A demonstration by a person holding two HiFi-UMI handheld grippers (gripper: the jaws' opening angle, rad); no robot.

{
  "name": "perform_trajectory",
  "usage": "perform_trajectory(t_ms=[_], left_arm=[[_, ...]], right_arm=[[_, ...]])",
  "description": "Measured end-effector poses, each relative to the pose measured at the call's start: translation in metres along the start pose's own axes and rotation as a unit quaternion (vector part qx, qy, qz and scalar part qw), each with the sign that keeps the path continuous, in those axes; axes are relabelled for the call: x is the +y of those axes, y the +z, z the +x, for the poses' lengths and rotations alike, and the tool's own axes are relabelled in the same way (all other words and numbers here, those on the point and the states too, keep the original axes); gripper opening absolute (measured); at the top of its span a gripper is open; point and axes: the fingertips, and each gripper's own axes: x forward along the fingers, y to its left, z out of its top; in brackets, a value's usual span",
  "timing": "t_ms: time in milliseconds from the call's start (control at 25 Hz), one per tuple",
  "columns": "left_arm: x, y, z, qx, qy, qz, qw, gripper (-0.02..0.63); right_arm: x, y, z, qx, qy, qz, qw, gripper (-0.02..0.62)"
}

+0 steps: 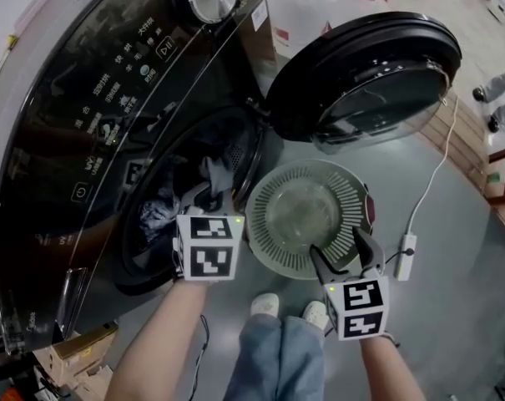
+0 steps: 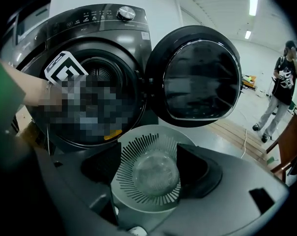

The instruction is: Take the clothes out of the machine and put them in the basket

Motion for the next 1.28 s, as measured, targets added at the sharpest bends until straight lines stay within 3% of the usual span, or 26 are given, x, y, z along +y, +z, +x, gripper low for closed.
perform_trajectory(t_ms=[240, 440, 640, 880, 1120, 1160, 1240, 1280], left_arm=[[-0.039, 0.037, -0.022, -0.047, -0.054, -0.006, 0.9974, 0.011], [-0.08, 0.082, -0.049, -0.102, -0.103, 0.009, 0.9894, 0.009], [-0.113, 0.108, -0.068, -0.129, -0.146, 0.013, 0.9807, 0.009], [-0.142, 0.085, -0.064, -0.096, -0.192, 0.008, 0.9766, 0.011], [-0.176, 0.033, -0.039, -0.012, -0.243, -0.003, 0.97, 0.011], [-0.183, 0.023, -0.036, 0.004, -0.253, -0.008, 0.9676, 0.037], [-0.19, 0.006, -0.029, 0.03, -0.261, -0.017, 0.9648, 0.277], [-0.191, -0.001, -0.027, 0.039, -0.258, -0.017, 0.9653, 0.359]], right_arm=[[-0.011, 0.001, -0.017, -0.004, -0.014, 0.017, 1.0, 0.334], [-0.017, 0.0, -0.031, -0.005, -0.021, 0.027, 0.999, 0.33], [-0.027, -0.002, -0.039, -0.008, -0.035, 0.044, 0.998, 0.325], [-0.041, -0.012, -0.044, -0.006, -0.05, 0.071, 0.996, 0.318], [-0.046, -0.03, -0.047, 0.008, -0.055, 0.079, 0.995, 0.314], [-0.047, -0.033, -0.047, 0.012, -0.055, 0.08, 0.995, 0.313], [-0.047, -0.039, -0.047, 0.018, -0.056, 0.083, 0.995, 0.313], [-0.047, -0.041, -0.047, 0.021, -0.055, 0.084, 0.995, 0.313]])
